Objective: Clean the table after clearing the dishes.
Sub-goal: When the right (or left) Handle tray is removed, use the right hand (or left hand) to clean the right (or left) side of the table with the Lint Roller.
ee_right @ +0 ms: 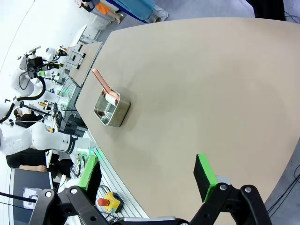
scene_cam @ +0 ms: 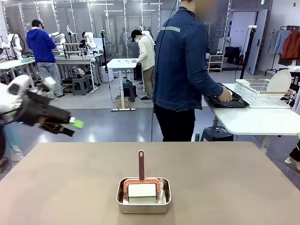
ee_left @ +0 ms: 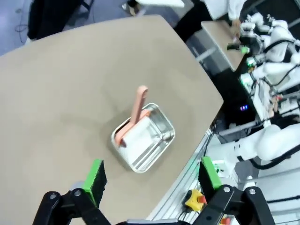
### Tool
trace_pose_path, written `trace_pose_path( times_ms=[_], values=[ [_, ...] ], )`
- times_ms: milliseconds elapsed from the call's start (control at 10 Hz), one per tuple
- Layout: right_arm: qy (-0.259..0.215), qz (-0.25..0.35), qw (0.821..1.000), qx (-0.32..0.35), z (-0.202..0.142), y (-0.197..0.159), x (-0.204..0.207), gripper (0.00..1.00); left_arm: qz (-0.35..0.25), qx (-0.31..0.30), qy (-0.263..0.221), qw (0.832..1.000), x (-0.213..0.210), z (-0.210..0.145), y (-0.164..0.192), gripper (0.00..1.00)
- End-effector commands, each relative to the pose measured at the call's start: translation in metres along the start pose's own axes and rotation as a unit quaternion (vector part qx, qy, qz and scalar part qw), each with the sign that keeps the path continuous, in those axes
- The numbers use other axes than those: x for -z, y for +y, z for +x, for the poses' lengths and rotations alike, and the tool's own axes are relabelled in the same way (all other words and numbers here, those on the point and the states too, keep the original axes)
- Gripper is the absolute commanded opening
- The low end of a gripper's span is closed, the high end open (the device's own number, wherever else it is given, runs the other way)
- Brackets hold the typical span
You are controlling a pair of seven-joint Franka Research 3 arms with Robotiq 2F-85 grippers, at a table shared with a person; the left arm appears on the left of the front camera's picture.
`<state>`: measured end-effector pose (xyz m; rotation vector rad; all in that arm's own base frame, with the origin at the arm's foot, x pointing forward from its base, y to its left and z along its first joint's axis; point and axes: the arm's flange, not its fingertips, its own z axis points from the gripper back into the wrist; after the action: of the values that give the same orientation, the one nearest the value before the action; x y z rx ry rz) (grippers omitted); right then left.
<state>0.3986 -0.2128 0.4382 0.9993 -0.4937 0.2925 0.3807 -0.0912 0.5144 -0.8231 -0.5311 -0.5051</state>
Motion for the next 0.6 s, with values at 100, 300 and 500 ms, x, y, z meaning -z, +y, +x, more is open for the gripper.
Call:
trace_pose_path(
  times_ms=[100,300,500],
  values=[
    [0.003,-0.008,1.0,0.012,-0.001,0.006,0.0,1.0,0.019,0.045,0.062,0.997,0.065,0.043,-0.02,1.0],
    [0.003,-0.008,1.0,0.012,-0.001,0.006,0.0,1.0,0.024,0.079,0.103,0.991,0.119,0.059,-0.03,1.0],
    [0.003,-0.008,1.0,0.012,-0.001,0.006,0.0,1.0,0.029,0.082,0.117,0.989,0.155,0.064,-0.028,1.0]
  ],
)
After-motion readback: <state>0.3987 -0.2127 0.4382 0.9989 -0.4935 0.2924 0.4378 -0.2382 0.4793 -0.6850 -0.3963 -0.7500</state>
